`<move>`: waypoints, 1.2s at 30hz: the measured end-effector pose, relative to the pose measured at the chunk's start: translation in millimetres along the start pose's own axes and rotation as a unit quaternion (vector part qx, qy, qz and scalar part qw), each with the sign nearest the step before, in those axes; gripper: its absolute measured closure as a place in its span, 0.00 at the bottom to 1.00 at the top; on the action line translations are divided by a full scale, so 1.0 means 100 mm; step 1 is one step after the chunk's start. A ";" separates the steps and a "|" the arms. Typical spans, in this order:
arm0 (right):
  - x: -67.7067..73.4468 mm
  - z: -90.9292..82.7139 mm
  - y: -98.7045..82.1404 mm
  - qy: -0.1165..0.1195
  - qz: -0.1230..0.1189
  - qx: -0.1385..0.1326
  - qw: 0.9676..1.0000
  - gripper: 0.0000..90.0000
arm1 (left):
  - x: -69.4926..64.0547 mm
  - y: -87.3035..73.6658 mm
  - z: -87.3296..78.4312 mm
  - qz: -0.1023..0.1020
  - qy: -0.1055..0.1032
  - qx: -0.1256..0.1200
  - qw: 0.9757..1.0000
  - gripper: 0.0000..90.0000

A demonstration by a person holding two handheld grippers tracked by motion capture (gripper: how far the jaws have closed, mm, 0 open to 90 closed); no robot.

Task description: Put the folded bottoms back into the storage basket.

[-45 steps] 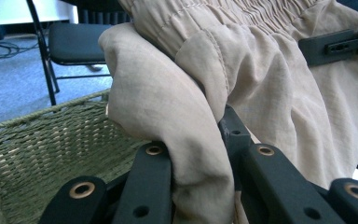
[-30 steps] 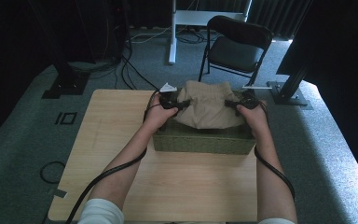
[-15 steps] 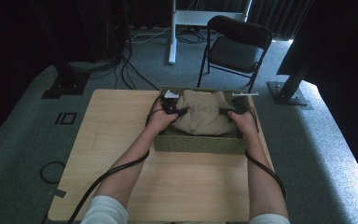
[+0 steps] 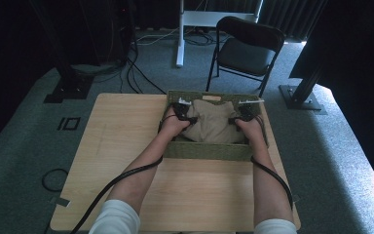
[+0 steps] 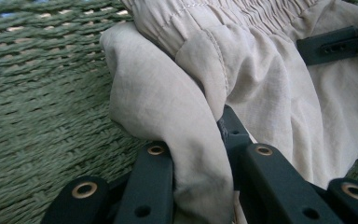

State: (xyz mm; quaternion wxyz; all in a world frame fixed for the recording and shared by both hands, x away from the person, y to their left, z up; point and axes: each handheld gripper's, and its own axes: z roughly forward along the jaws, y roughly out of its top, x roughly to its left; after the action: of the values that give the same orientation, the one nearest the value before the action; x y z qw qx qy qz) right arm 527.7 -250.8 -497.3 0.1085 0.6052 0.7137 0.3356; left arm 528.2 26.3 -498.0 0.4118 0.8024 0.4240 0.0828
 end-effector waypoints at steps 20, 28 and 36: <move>-0.01 0.15 -0.04 -0.040 -0.039 0.042 0.998 0.76 | 0.02 -0.09 0.14 0.021 0.035 0.047 0.998 0.66; 0.01 0.05 0.01 -0.063 -0.028 0.006 0.998 0.43 | 0.02 -0.04 0.07 0.021 0.062 0.030 0.997 0.38; 0.04 -0.05 0.06 -0.053 -0.053 -0.015 0.997 0.26 | -0.01 0.03 -0.09 0.013 0.046 -0.002 0.999 0.30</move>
State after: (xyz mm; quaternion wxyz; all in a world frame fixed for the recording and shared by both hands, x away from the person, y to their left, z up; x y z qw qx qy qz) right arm 528.0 -248.3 -488.9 0.1726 0.5816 0.7330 0.3077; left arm 525.1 30.3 -489.2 0.3928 0.8021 0.4320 0.1255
